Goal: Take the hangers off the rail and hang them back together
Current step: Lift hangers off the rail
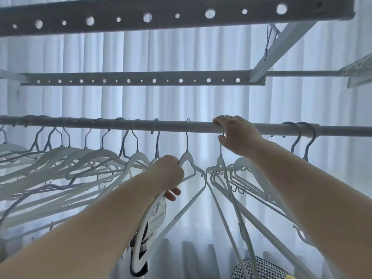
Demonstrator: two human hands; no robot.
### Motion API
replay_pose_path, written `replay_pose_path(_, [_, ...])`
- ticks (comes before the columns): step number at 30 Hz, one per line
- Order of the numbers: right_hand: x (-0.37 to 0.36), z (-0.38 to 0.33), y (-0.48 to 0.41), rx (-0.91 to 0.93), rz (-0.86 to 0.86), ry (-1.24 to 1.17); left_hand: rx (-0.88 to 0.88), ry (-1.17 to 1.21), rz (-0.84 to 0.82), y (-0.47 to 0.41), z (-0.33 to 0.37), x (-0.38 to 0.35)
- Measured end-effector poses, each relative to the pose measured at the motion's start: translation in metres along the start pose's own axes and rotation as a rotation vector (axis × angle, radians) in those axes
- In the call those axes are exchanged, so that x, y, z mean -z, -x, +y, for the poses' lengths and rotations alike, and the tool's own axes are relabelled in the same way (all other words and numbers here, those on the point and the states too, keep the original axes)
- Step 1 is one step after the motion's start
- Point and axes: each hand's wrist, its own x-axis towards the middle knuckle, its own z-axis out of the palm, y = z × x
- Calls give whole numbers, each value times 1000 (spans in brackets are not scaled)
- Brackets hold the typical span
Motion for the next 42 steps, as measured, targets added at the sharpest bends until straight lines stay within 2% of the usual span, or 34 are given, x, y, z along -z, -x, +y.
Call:
replay_pose_path(8, [-2, -8, 0, 19, -1, 35, -78, -42, -70, 11, -6, 3])
replay_pose_path(12, [-1, -12, -2, 37, 2, 48, -159, -134, -26, 20, -10, 13])
replay_pose_path(14, [0, -14, -3, 32, 7, 40, -216, -236, 67, 26, -15, 22])
replay_pose_path(18, [1, -23, -8, 2, 7, -4, -341, -456, 398, 40, -33, 47])
replay_pose_path(20, [2, -33, -12, -17, 39, -62, -340, -558, 543, 45, -45, 60])
replay_pose_path(22, [3, -46, -17, 0, 97, -97, -281, -676, 608, 47, -58, 72])
replay_pose_path(25, [4, -73, -27, 100, 108, -97, -159, -758, 572, 49, -78, 83])
replay_pose_path(28, [-1, -100, -38, 147, 23, -54, -117, -734, 517, 49, -97, 90])
replay_pose_path(34, [-22, -104, -55, -5, -107, 182, -169, -872, 522, 48, -116, 95])
replay_pose_path(37, [-22, -82, -45, -4, -117, 207, -175, -952, 499, 52, -110, 78])
replay_pose_path(39, [-24, -77, -45, 16, -96, 204, -172, -940, 498, 52, -108, 75])
replay_pose_path(42, [-27, -76, -44, 24, -59, 216, -150, -791, 468, 49, -103, 80])
